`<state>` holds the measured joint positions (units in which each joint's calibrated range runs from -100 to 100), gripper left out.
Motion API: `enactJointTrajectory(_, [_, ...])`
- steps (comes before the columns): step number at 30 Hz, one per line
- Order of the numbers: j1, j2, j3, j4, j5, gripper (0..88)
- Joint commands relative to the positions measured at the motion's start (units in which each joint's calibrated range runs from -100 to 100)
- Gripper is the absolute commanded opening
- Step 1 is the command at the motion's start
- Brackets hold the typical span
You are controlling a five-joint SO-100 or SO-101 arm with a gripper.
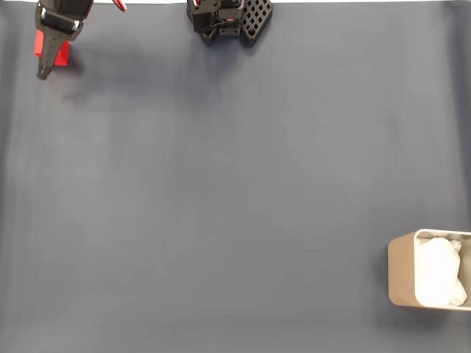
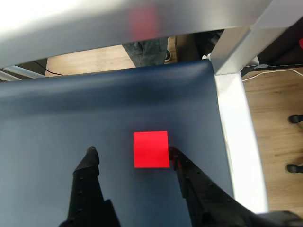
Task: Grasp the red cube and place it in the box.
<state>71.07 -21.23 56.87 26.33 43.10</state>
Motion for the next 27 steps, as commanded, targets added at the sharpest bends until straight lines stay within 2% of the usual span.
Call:
enactJointTrajectory(1, [-0.4,0.1,-1.9,-1.3,-0.2,34.6])
enactJointTrajectory(27, [-0.8,2.3,-2.1,-4.1,-0.5,33.8])
